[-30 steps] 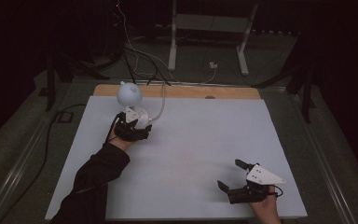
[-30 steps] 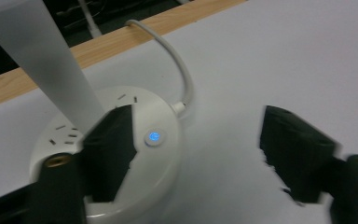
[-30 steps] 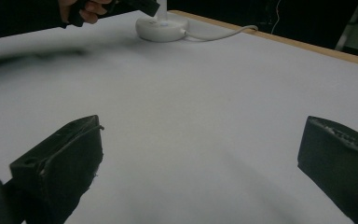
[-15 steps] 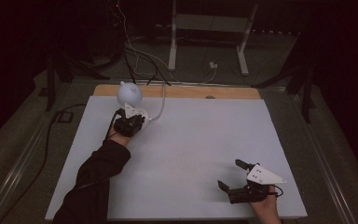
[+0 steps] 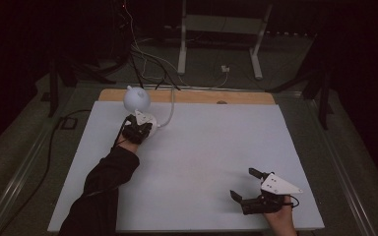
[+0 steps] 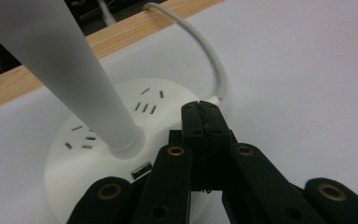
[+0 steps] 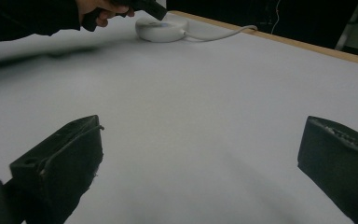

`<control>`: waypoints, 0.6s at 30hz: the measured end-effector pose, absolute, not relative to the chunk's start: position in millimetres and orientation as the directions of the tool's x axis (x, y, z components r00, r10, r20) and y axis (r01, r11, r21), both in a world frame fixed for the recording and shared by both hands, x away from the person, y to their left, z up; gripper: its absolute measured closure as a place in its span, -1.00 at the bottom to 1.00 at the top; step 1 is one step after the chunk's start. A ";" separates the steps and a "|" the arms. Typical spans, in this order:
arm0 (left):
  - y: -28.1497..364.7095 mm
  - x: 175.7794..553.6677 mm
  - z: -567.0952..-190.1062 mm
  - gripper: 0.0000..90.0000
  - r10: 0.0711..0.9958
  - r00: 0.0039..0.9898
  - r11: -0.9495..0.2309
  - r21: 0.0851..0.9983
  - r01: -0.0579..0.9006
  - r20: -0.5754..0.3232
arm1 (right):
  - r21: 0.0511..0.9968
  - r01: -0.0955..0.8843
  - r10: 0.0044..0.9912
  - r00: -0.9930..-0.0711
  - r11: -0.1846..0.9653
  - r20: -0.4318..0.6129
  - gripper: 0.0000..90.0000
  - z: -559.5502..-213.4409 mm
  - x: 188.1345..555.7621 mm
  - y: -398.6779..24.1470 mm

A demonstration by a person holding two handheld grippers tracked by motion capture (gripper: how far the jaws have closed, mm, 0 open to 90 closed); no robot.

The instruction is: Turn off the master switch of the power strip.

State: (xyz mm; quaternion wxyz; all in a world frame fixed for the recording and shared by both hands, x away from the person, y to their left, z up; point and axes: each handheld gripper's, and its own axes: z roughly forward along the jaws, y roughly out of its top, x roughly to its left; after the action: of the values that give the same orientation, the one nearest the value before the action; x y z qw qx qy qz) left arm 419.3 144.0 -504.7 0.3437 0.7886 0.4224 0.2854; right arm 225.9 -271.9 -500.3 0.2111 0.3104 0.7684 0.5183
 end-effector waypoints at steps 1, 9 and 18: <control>144.2 419.9 -505.3 1.00 0.865 0.480 -0.396 0.787 0.472 0.148 | 0.928 0.258 0.696 -0.718 0.271 -0.003 -1.00 -500.3 226.0 -272.0; 143.1 423.2 -511.1 1.00 0.866 0.466 -0.418 0.772 0.478 0.181 | 0.928 0.257 0.694 -0.720 0.270 -0.002 -1.00 -500.3 226.1 -272.1; 143.0 425.3 -514.0 1.00 0.862 0.467 -0.432 0.771 0.468 0.199 | 0.927 0.260 0.694 -0.720 0.269 0.000 -1.00 -500.3 226.1 -272.3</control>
State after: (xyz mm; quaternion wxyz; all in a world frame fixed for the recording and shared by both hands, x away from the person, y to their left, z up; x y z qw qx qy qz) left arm 425.3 143.0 -514.0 0.3277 0.7912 0.4201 0.3001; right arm 226.1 -272.3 -500.3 0.2092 0.3103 0.7687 0.5187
